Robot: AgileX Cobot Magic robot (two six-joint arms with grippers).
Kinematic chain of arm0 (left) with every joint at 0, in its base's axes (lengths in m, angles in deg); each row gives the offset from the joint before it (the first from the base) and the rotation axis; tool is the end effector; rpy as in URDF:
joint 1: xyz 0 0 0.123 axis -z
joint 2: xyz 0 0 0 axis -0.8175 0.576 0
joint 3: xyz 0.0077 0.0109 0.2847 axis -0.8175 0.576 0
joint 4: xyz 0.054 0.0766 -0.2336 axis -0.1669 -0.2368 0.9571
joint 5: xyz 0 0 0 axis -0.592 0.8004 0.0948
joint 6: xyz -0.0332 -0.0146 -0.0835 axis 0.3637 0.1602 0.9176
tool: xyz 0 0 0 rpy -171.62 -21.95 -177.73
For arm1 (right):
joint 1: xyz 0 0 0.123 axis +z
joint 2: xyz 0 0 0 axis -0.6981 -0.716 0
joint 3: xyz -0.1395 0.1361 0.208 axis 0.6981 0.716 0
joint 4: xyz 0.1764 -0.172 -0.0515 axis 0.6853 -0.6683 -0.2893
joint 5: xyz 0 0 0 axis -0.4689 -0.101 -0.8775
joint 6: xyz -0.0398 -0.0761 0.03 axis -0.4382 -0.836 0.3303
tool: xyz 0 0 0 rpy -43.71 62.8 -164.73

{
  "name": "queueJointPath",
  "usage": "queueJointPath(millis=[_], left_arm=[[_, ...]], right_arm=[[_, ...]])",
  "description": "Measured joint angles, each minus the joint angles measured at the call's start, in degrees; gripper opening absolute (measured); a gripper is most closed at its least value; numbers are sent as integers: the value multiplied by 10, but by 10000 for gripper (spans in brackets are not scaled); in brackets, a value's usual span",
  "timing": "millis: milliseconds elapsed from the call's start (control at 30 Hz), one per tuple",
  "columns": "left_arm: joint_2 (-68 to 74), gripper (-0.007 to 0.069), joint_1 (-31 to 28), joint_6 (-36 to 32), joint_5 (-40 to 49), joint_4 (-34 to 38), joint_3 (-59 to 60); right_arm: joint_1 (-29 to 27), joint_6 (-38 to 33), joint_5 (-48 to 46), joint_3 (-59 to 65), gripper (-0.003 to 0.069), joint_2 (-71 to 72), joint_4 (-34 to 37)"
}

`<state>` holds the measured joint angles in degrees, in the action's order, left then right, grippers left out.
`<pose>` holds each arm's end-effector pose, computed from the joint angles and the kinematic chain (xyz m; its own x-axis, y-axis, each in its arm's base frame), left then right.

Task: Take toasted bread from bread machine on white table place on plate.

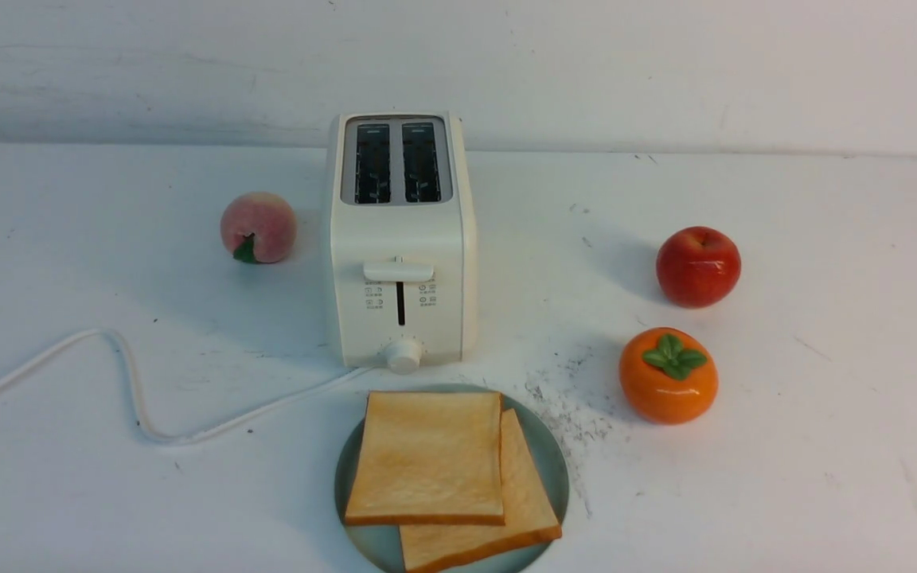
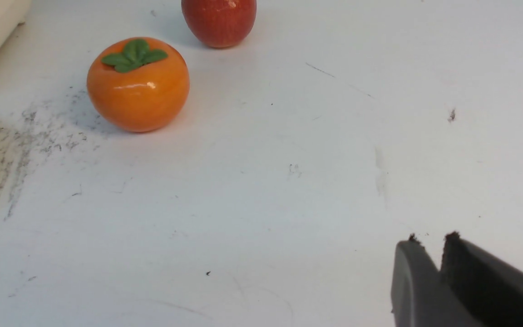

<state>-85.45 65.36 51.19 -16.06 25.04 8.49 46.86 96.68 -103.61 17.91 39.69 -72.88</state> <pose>0.0505 -0.0131 0.1681 -0.3775 -0.3266 -0.8665 0.0786 0.9211 -0.3814 0.0517 -0.0016 0.1742 -0.3066 0.0353 -0.9512 0.0118 0.9994 0.0333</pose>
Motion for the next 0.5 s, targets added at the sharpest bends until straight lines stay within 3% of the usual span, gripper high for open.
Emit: queueJointPath(millis=[500], left_arm=[[0, 71, 0, 0, 0, 0, 0]], right_arm=[[0, 0, 0, 0, 116, 0, 0]])
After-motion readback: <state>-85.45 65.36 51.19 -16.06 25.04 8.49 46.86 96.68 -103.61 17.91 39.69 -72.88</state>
